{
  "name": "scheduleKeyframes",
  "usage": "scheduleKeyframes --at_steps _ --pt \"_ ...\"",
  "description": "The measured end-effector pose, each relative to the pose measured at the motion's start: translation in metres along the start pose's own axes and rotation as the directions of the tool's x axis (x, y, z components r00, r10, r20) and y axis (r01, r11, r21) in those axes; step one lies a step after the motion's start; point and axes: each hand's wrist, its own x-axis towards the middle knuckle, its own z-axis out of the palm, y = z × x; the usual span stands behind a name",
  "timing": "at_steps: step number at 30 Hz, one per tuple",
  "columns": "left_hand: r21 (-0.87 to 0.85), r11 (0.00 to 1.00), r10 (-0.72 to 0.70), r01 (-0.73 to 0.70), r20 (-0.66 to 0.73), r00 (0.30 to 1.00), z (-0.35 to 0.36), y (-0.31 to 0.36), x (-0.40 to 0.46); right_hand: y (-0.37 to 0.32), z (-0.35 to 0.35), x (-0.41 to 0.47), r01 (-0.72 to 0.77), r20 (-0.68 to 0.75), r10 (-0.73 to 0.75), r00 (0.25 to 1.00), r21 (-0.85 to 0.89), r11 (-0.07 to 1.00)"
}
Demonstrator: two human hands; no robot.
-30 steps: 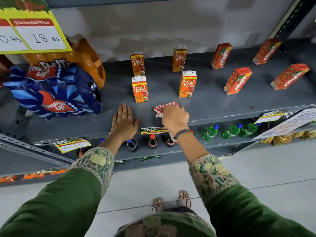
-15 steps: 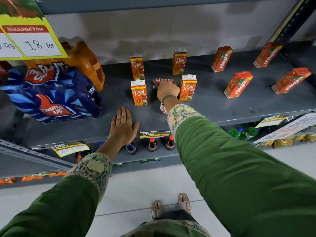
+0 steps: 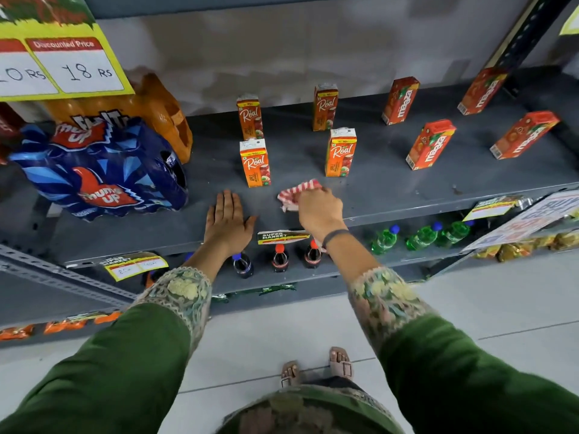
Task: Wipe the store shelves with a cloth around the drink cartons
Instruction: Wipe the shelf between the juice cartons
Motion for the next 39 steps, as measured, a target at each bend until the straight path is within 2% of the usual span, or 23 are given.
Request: scheduleKeyframes --at_steps 2,4,6,8,10,11,14,16,18,20,22,24,25,28,30,32,34,39 --pt "0.001 1.0 0.005 -0.005 0.004 1.0 0.0 -0.001 -0.001 0.008 0.001 -0.02 0.069 0.042 -0.071 0.997 0.054 0.996" --pt "0.0 1.0 0.011 -0.011 -0.009 1.0 0.001 -0.001 -0.002 0.019 -0.001 -0.036 0.096 0.02 -0.099 0.995 0.124 0.988" --pt "-0.007 1.0 0.01 -0.01 -0.018 1.0 0.001 0.0 -0.001 0.03 -0.005 -0.043 0.023 -0.123 0.006 0.992 0.227 0.974" --pt "-0.015 1.0 0.002 -0.002 -0.014 1.0 0.0 0.001 -0.001 0.039 -0.006 -0.043 -0.084 -0.255 0.158 0.954 0.278 0.957" --pt "-0.02 1.0 -0.011 0.01 -0.007 1.0 -0.002 0.002 0.0 0.042 -0.003 -0.038 -0.171 -0.22 0.225 0.949 0.24 0.956" --pt "-0.029 0.999 -0.015 0.015 -0.015 1.0 -0.002 0.002 -0.001 0.041 0.0 -0.036 -0.173 -0.171 0.209 0.963 0.202 0.964" --pt "-0.136 0.991 -0.005 -0.013 -0.131 0.991 0.0 0.003 -0.006 0.03 0.009 -0.035 -0.035 -0.093 0.046 0.995 0.119 0.992" --pt "-0.196 0.974 0.041 -0.113 -0.336 0.941 0.0 0.006 -0.016 0.023 0.012 -0.039 0.1 -0.07 -0.092 0.993 0.117 0.988" --pt "-0.164 0.947 0.148 -0.277 -0.541 0.828 -0.002 0.014 -0.023 0.026 0.01 -0.046 0.203 -0.053 -0.197 0.979 0.16 0.966" --pt "-0.174 0.889 0.237 -0.423 -0.617 0.751 -0.009 0.027 -0.025 0.041 0.003 -0.051 0.204 -0.053 -0.197 0.979 0.241 0.949" --pt "-0.246 0.824 0.263 -0.51 -0.631 0.73 -0.02 0.047 -0.02 0.065 -0.001 -0.053 0.143 -0.098 -0.119 0.988 0.288 0.947" --pt "-0.344 0.769 0.249 -0.538 -0.615 0.748 -0.029 0.072 -0.005 0.09 -0.003 -0.054 0.033 -0.206 0.039 0.978 0.335 0.942" --pt "-0.411 0.746 0.226 -0.524 -0.584 0.78 -0.033 0.086 0.006 0.101 -0.003 -0.053 -0.026 -0.262 0.128 0.957 0.36 0.933" --pt "-0.634 0.686 0.117 -0.358 -0.389 0.914 -0.04 0.126 0.043 0.128 0.001 -0.042 -0.177 -0.321 0.292 0.901 0.343 0.923" --pt "-0.695 0.675 0.08 -0.248 -0.265 0.961 -0.038 0.143 0.064 0.14 0.006 -0.034 -0.202 -0.254 0.269 0.929 0.26 0.944" --pt "-0.718 0.658 0.089 -0.225 -0.222 0.971 -0.032 0.154 0.078 0.147 0.012 -0.029 -0.171 -0.209 0.214 0.954 0.205 0.964" --pt "-0.731 0.643 0.09 -0.231 -0.227 0.97 -0.027 0.161 0.088 0.15 0.016 -0.027 -0.149 -0.204 0.184 0.961 0.174 0.973" --pt "-0.694 0.683 0.014 -0.228 -0.3 0.954 -0.021 0.169 0.097 0.156 0.02 -0.025 -0.125 -0.201 0.151 0.968 0.137 0.983"
